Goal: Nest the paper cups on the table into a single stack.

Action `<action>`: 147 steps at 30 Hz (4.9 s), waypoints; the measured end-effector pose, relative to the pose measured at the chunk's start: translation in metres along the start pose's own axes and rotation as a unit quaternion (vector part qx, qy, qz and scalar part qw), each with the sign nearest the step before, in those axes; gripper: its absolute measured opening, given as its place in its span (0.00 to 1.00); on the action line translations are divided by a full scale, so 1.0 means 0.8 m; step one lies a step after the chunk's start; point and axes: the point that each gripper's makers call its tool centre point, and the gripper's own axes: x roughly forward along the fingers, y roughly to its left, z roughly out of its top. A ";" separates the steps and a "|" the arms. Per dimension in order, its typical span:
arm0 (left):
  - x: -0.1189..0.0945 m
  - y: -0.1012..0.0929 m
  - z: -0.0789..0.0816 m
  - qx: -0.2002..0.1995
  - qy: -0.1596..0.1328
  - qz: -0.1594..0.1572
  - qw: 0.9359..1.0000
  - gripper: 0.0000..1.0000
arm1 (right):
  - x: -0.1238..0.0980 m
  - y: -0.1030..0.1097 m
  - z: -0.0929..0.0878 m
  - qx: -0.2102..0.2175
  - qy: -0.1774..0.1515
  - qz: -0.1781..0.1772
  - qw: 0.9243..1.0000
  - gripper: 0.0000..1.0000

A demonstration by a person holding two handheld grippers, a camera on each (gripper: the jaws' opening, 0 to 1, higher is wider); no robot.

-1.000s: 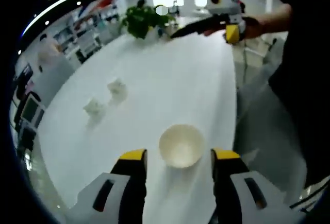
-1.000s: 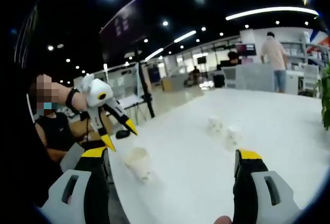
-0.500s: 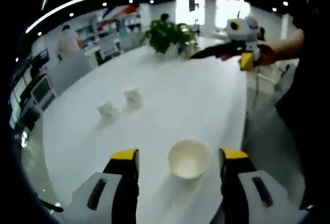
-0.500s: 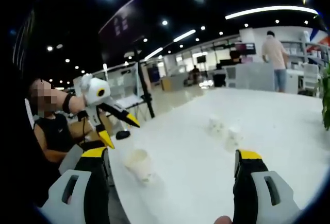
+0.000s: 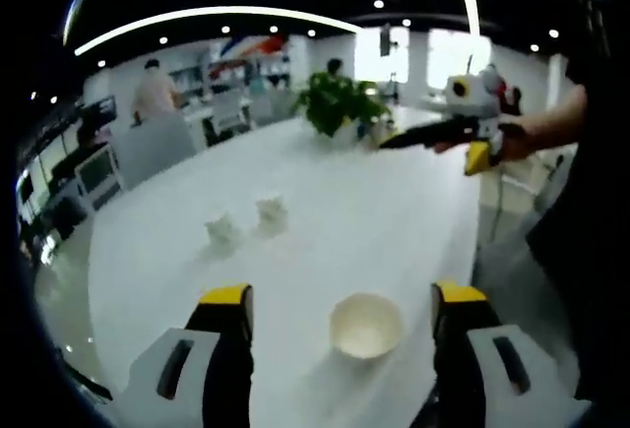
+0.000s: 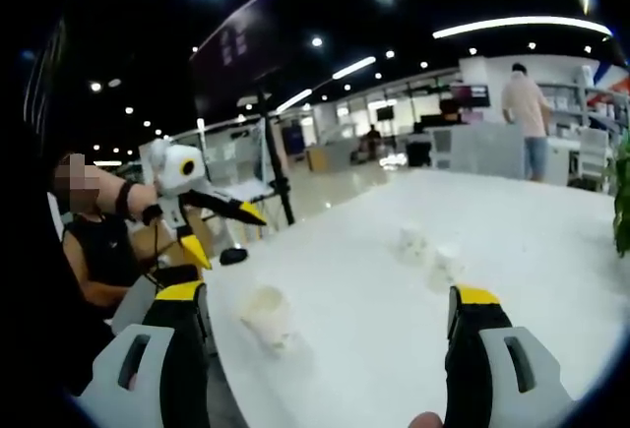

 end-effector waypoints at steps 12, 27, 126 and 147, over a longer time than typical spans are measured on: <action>-0.008 0.013 0.001 -0.026 -0.026 0.027 0.999 0.99 | 0.002 -0.003 -0.006 0.003 0.000 -0.010 1.000 1.00; -0.005 0.015 -0.003 -0.028 -0.037 0.028 0.999 0.97 | 0.024 -0.060 0.003 -0.040 0.016 -0.070 0.997 1.00; 0.001 0.023 -0.044 -0.102 -0.022 0.054 0.993 0.94 | 0.252 -0.288 -0.077 -0.089 0.201 -0.050 0.974 0.35; -0.002 0.017 -0.024 -0.072 -0.030 0.042 0.996 0.94 | 0.204 -0.253 -0.017 -0.096 0.161 -0.063 0.980 0.35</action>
